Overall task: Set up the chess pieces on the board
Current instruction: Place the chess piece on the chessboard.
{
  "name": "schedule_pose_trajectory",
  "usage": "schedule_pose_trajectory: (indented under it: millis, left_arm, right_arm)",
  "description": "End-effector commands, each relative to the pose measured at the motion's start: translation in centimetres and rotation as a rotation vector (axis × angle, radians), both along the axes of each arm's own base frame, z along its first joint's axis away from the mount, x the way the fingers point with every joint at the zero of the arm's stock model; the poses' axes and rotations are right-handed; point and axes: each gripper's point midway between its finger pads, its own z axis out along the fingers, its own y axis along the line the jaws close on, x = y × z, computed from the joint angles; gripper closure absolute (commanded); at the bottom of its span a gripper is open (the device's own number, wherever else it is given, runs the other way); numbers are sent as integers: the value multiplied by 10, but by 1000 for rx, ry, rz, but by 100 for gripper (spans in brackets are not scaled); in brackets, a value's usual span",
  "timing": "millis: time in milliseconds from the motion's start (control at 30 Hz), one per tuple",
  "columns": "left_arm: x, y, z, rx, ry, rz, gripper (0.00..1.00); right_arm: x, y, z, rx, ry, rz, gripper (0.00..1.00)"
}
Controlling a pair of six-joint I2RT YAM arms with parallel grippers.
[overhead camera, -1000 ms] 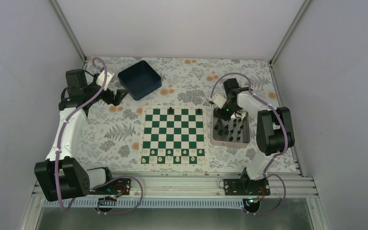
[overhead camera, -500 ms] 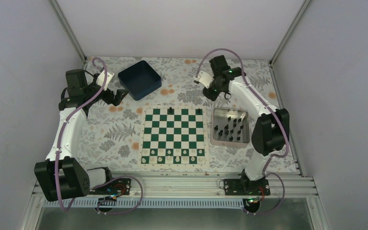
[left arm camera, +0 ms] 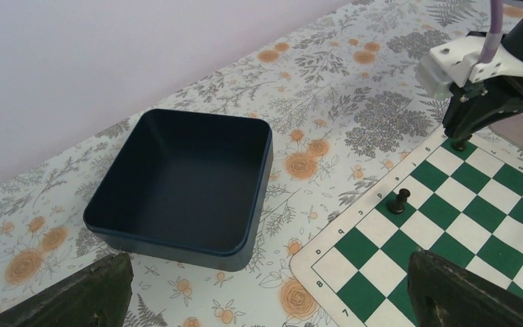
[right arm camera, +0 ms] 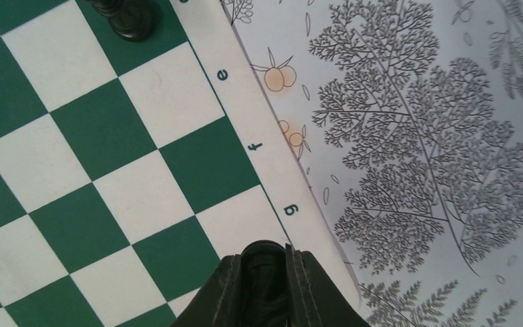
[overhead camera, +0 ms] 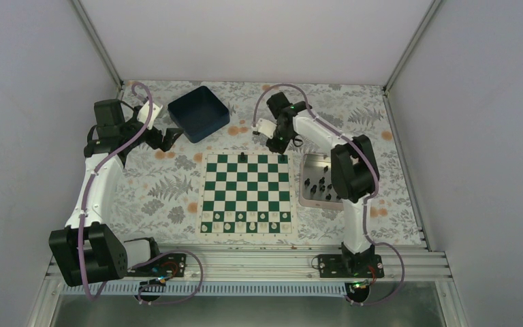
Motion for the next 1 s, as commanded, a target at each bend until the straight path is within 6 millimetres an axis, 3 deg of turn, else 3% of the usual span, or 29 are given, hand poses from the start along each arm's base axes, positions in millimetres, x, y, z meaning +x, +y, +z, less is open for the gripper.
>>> schedule_pose_trajectory:
  millis: [0, 333, 767, 967]
  left_arm:
    - [-3, -3, 3, 5, -23, -25, 0]
    - [-3, -4, -1, 4, -16, -32, 0]
    - [-3, -4, -2, 5, -14, -34, 0]
    - [-3, -4, -2, 5, -15, -35, 0]
  right_arm:
    - [1, 6, -13, -6, 11, 2, 89]
    - [-12, 2, -51, -34, 90, 13, 89]
    - [-18, 3, -69, -46, 124, 18, 88]
    - [-7, 5, -54, -31, 63, 3, 76]
